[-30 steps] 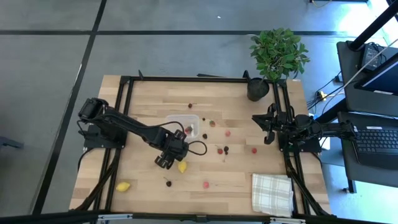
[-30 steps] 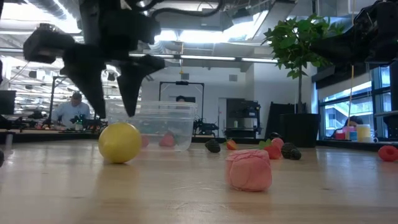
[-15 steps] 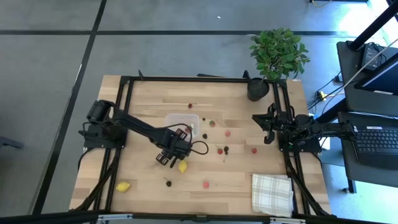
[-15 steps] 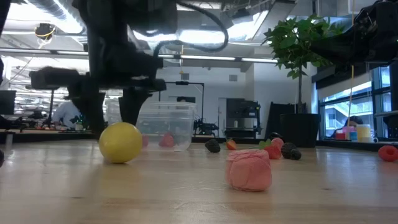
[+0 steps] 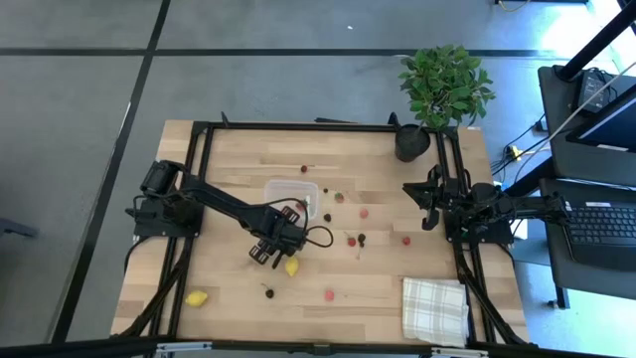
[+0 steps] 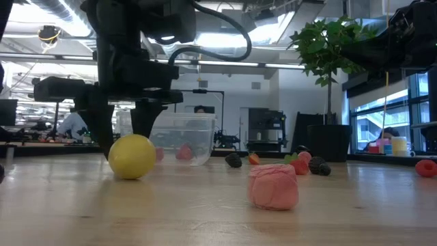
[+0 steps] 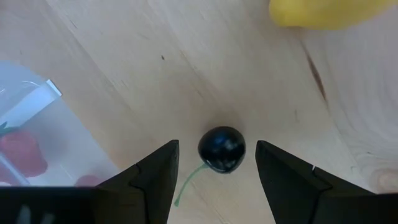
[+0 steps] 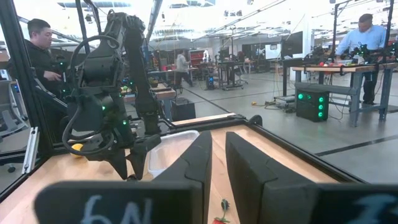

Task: Pick and placing Produce into tupperware
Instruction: Put the top black cherry in the transparent bin

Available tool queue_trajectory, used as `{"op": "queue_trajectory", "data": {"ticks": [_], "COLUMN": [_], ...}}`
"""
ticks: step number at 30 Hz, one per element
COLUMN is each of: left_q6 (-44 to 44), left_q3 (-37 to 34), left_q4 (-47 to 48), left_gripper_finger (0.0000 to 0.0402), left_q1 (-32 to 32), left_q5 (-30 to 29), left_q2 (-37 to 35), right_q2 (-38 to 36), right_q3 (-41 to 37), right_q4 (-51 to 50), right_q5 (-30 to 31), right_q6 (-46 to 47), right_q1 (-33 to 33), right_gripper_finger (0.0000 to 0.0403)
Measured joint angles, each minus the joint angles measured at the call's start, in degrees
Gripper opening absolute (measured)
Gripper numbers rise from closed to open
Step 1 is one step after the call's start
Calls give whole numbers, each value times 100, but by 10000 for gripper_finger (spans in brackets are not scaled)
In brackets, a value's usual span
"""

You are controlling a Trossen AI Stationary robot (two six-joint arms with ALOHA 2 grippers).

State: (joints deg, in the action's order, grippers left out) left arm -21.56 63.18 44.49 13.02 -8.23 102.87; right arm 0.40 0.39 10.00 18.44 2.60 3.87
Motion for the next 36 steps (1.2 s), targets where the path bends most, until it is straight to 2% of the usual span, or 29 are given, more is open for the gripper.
{"op": "queue_trajectory", "data": {"ticks": [6, 12, 36], "left_q6": [9, 11, 13], "left_q3": [0, -2, -2], "left_q4": [1, 7, -129], "left_gripper_finger": [206, 206, 206], "left_q1": [0, 0, 0], "left_q5": [-8, -358, -193], "left_q2": [0, 0, 0], "right_q2": [0, 0, 0], "right_q3": [1, 1, 1], "right_q4": [4, 4, 2], "right_q5": [0, 2, 2], "right_q6": [-5, -7, -8], "right_q1": [-1, 0, 1], "right_gripper_finger": [51, 51, 51]}}
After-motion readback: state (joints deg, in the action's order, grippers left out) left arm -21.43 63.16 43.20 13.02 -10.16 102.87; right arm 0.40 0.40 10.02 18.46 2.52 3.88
